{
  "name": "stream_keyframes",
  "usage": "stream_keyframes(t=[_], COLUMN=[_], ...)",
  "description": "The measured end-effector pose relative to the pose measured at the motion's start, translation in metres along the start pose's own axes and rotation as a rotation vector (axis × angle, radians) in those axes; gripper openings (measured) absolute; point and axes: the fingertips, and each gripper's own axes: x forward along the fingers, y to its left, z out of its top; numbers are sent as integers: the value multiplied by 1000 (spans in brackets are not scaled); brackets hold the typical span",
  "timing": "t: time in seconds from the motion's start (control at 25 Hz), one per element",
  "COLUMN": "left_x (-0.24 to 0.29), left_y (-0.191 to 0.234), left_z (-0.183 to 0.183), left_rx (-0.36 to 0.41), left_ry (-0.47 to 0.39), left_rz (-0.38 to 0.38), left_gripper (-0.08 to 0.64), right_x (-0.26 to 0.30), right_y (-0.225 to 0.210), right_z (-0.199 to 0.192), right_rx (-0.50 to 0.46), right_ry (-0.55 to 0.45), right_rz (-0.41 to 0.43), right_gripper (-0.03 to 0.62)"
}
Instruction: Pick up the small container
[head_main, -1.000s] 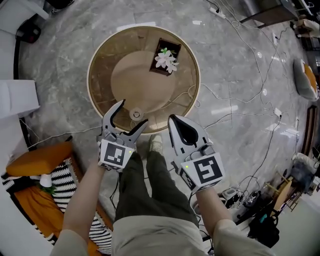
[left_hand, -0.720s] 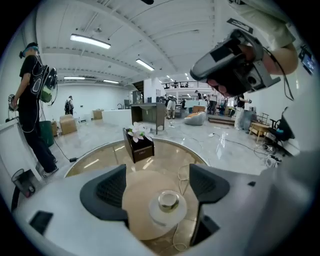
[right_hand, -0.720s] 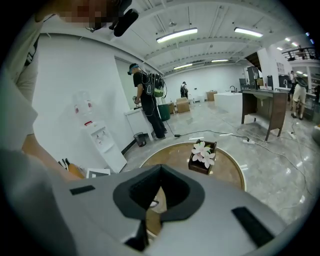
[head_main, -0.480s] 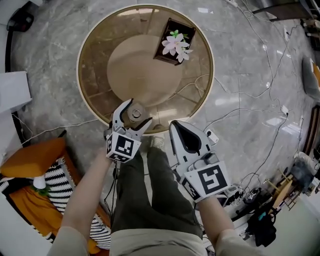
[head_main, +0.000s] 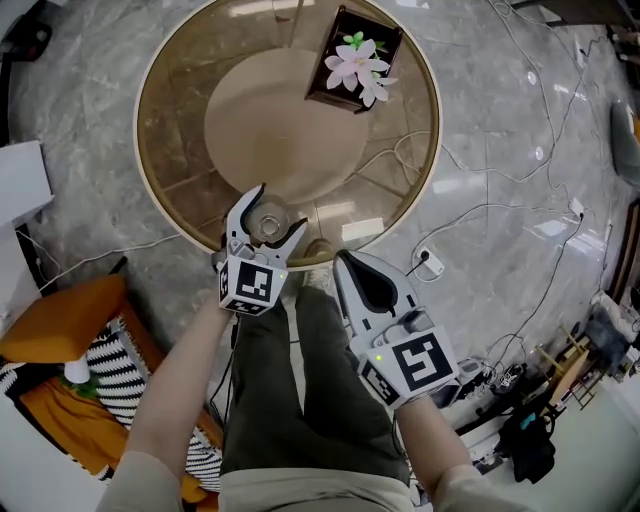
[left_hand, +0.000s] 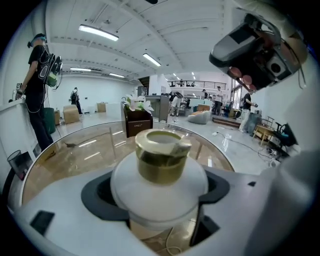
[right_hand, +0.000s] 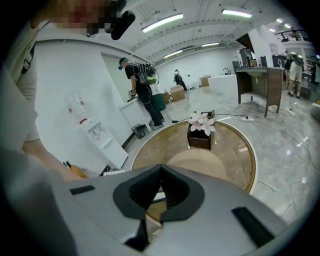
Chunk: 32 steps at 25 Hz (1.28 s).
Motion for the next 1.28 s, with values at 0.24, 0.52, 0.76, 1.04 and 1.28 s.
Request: stream_keyframes(t=[0.24, 0.52, 0.76, 1.04, 1.28], left_x=[-2, -21, -71, -150, -225], left_y=[0, 13, 26, 44, 59], left_z=[-2, 17, 83, 186, 278], left_rx=[31, -31, -41, -25, 16], left_ry=[18, 30, 2, -38, -87], left_rz=[-12, 15, -8, 4, 73], left_gripper=[342, 337, 337, 337, 337], right_x=[3, -4, -28, -80, -137], right_y=[0, 3, 17, 53, 99], right_z=[-12, 0, 46, 133, 209], right_rx=[37, 45, 18, -60, -197], right_ry=[17, 18, -24, -121, -183], right_rz=[-11, -35, -54, -54, -48], right_gripper=[-5, -5, -5, -5, -5])
